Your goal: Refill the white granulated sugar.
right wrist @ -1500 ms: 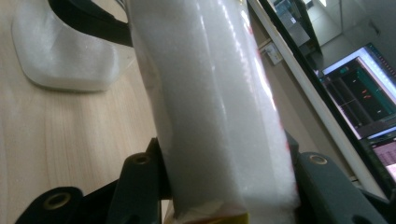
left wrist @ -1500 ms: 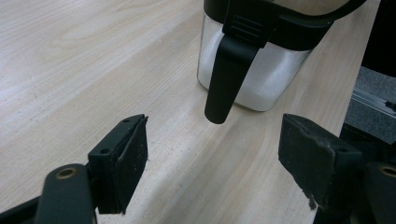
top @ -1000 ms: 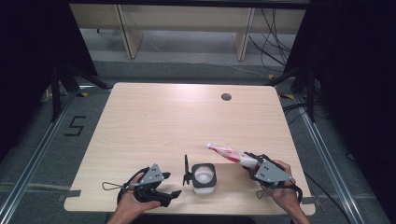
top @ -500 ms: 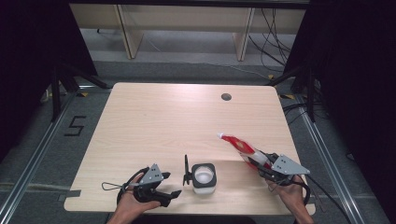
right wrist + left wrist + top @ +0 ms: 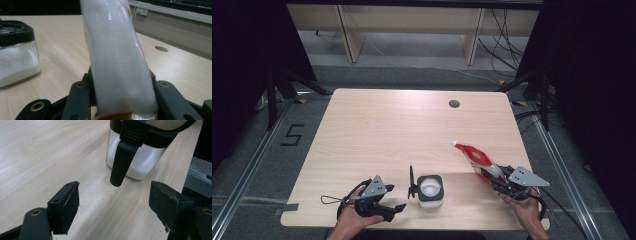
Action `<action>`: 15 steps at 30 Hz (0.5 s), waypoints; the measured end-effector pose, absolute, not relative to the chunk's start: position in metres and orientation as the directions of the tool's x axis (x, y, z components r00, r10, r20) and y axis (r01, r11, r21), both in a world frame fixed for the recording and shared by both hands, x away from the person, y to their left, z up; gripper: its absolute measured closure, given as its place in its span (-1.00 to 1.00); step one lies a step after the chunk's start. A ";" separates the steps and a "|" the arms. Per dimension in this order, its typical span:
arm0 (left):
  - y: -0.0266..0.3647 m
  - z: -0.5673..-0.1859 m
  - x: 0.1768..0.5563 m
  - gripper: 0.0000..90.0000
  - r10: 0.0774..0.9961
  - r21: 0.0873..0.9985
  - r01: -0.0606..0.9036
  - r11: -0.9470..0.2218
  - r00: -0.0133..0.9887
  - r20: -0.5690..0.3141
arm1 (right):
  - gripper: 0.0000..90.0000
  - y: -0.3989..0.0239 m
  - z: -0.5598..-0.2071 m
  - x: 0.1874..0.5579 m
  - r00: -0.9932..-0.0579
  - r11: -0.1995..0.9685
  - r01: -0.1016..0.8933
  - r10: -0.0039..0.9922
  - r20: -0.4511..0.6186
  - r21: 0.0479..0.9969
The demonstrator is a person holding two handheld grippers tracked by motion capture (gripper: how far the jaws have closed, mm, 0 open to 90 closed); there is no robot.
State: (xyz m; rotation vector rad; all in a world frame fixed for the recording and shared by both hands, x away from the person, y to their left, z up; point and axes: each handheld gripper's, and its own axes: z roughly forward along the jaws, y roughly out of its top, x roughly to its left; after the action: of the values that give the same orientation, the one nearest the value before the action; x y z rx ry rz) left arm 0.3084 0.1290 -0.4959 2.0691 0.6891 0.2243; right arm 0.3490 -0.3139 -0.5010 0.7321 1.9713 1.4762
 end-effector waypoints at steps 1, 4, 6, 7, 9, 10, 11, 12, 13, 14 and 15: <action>0.129 -0.496 0.308 -0.47 0.552 0.818 0.386 -0.426 0.827 -0.103 | 0.42 -0.315 -0.501 0.349 -0.687 0.233 0.093 0.718 -0.107 0.968; 0.129 -0.496 0.308 -0.47 0.559 0.817 0.395 -0.420 0.822 -0.110 | 0.41 -0.320 -0.503 0.348 -0.683 0.212 0.094 0.725 -0.092 0.973; 0.129 -0.496 0.308 -0.47 0.559 0.817 0.394 -0.420 0.822 -0.109 | 0.41 -0.323 -0.502 0.344 -0.687 0.202 0.156 0.725 -0.041 0.967; 0.129 -0.496 0.308 -0.47 0.559 0.818 0.394 -0.420 0.822 -0.109 | 0.41 -0.325 -0.502 0.345 -0.694 0.205 0.128 0.717 -0.060 0.970; 0.128 -0.497 0.308 -0.47 0.557 0.821 0.391 -0.417 0.823 -0.109 | 0.41 -0.325 -0.502 0.341 -0.674 0.178 0.168 0.738 -0.019 0.969; 0.129 -0.497 0.308 -0.47 0.560 0.817 0.392 -0.423 0.822 -0.105 | 0.41 -0.328 -0.501 0.342 -0.676 0.205 0.130 0.734 -0.064 0.970; 0.128 -0.497 0.307 -0.47 0.571 0.814 0.411 -0.409 0.812 -0.122 | 0.41 -0.330 -0.501 0.342 -0.679 0.212 0.127 0.731 -0.071 0.969; 0.128 -0.497 0.308 -0.47 0.557 0.820 0.390 -0.418 0.824 -0.108 | 0.41 -0.328 -0.500 0.339 -0.674 0.200 0.171 0.738 -0.033 0.965; 0.128 -0.497 0.308 -0.47 0.557 0.821 0.391 -0.417 0.823 -0.108 | 0.41 -0.327 -0.501 0.338 -0.667 0.192 0.166 0.744 -0.034 0.967; 0.128 -0.497 0.308 -0.47 0.559 0.821 0.392 -0.415 0.822 -0.109 | 0.41 -0.328 -0.500 0.337 -0.674 0.197 0.177 0.738 -0.027 0.964; 0.128 -0.497 0.309 -0.47 0.559 0.821 0.392 -0.416 0.822 -0.109 | 0.41 -0.330 -0.498 0.337 -0.673 0.220 0.184 0.738 -0.040 0.958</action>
State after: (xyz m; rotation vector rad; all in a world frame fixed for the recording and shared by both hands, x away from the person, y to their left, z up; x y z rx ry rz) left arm 0.3086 0.1285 -0.4965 2.0590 0.6997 0.2238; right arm 0.3371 -0.3295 -0.4982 0.8485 2.0027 1.4671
